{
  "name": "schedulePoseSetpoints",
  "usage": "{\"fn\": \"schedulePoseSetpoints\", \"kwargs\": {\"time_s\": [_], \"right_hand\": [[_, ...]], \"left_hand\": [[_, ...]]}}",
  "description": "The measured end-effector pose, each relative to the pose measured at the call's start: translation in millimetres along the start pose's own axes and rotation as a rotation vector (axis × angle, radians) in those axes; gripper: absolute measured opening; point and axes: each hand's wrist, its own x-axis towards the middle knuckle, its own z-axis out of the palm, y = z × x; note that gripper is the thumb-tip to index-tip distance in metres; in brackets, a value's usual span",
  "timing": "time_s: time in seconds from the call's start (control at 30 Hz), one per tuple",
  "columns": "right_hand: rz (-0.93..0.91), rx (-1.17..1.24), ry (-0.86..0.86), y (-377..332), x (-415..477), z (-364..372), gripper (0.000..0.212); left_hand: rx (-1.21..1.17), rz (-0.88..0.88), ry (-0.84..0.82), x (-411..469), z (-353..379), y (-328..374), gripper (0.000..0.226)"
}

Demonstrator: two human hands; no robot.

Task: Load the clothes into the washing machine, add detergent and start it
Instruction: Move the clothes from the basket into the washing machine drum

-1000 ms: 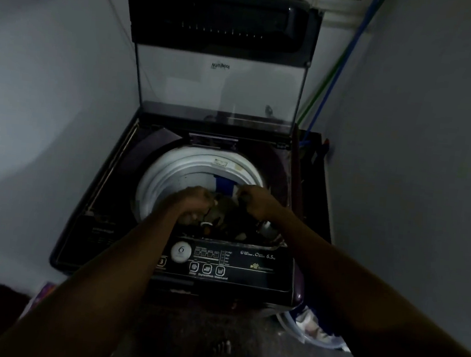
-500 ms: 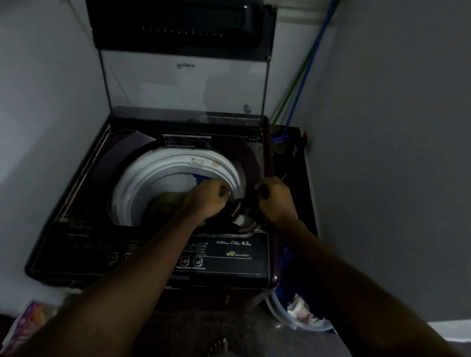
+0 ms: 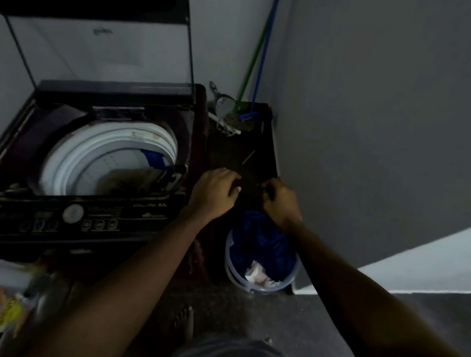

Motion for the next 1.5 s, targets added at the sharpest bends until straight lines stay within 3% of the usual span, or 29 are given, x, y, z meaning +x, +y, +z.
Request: {"fn": "schedulePoseSetpoints", "kwargs": {"time_s": [0.2,0.57,0.87,1.13,1.23,1.37,1.5], "right_hand": [[0.049,-0.013,-0.004,61.8,-28.3,-15.7,0.031],[0.069,-0.182,-0.058,131.7,-53.8,8.6,0.056],[-0.009,-0.308,-0.083,240.4,-46.9,108.2,0.081],[-0.024,-0.471,-0.301,357.5,-20.3,221.3,0.102],[-0.010,-0.520,-0.339,382.3,-2.3,252.1,0.095],[0.045,-0.591,-0.368,398.7,15.5,277.7,0.069],[0.121,-0.553,-0.344,395.3,22.3,278.0,0.055]], "left_hand": [[0.039,-0.054,-0.167,-17.5,50.5,38.4,0.051],[0.187,-0.064,-0.297,-17.8,138.6,52.4,0.066],[0.243,-0.071,-0.359,-22.8,287.7,-6.8,0.072],[0.321,-0.043,-0.383,-20.1,427.1,-80.2,0.075],[0.277,-0.049,-0.389,-16.0,464.2,-94.2,0.077],[0.231,-0.104,-0.471,-12.0,499.5,-101.8,0.076],[0.111,-0.288,-0.399,-16.0,507.5,-95.4,0.051]]}}
